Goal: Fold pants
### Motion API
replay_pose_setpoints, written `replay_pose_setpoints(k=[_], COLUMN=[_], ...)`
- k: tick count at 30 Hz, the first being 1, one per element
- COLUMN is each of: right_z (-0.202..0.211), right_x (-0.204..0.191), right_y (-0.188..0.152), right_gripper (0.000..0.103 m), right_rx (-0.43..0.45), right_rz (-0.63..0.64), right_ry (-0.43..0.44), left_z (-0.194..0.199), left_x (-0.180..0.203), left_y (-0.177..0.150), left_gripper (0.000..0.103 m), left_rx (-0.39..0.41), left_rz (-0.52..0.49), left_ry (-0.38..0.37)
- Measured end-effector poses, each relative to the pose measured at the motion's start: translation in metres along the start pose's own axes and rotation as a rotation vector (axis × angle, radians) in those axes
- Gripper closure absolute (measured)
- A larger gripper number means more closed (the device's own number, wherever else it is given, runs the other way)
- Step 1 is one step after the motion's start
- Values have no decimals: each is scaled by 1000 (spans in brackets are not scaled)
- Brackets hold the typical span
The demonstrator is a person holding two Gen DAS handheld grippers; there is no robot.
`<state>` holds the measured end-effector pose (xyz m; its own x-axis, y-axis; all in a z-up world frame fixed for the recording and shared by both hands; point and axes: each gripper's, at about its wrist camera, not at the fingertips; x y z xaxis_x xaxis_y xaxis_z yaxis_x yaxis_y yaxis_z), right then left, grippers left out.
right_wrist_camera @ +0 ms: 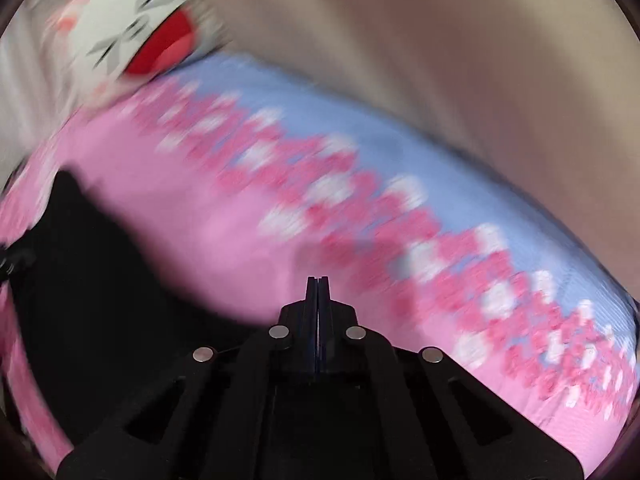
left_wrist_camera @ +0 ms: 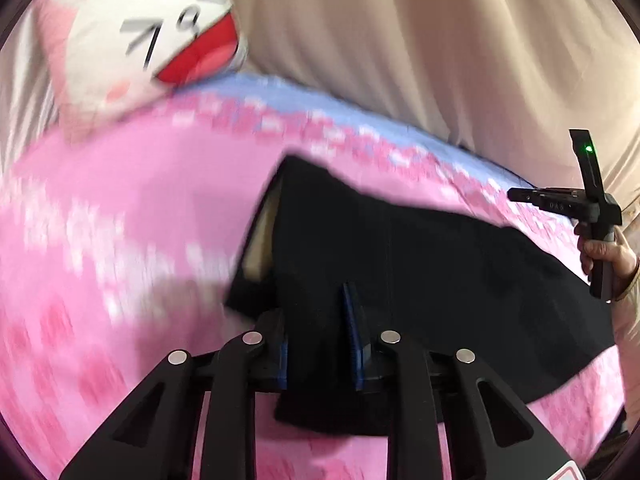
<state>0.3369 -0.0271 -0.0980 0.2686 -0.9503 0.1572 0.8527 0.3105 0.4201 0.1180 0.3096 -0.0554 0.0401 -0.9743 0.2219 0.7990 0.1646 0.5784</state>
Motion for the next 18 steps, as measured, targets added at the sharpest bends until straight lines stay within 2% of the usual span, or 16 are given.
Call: replay_pose_setpoints(k=[1, 3, 4, 5, 6, 7, 8, 10, 14, 16, 18], right_z=[-5, 5, 21, 34, 42, 52, 56, 57, 42, 29, 17], right_x=[9, 16, 9, -5, -19, -44, -63, -108, -185, -225, -261], right_y=[1, -7, -14, -19, -20, -23, -22, -15, 13, 27, 35], right_gripper=[103, 102, 97, 96, 93, 87, 82, 46, 46, 45, 42], right_rx=[-16, 5, 43, 68, 81, 96, 105, 117, 109, 92, 86], right_rz=[-23, -83, -70, -22, 27, 108, 166, 272, 400, 442, 494], right_ry=[-27, 9, 50, 67, 73, 79, 87, 111, 210, 264, 257], left_z=[0, -2, 1, 5, 10, 17, 25, 38, 47, 52, 52], left_x=[-1, -11, -20, -27, -34, -42, -52, -61, -50, -37, -30], left_y=[8, 21, 24, 23, 21, 17, 11, 0, -16, -28, -37], left_gripper=[77, 74, 67, 55, 51, 46, 46, 45, 36, 36, 34], left_rx=[21, 22, 40, 50, 62, 79, 92, 106, 112, 113, 106], left_rz=[-12, 19, 39, 50, 63, 81, 105, 144, 138, 102, 77], left_ry=[31, 91, 173, 222, 244, 236, 206, 155, 91, 112, 137])
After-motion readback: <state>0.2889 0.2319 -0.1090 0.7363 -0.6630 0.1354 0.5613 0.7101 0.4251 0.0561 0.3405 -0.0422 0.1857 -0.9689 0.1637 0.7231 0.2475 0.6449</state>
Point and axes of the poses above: each gripper's, at about its wrist camera, not at the fingertips, and z roughly against the way its jaws point, x to its right, y to its top, and after that the axes turned 9 degrees about -x, right-handed
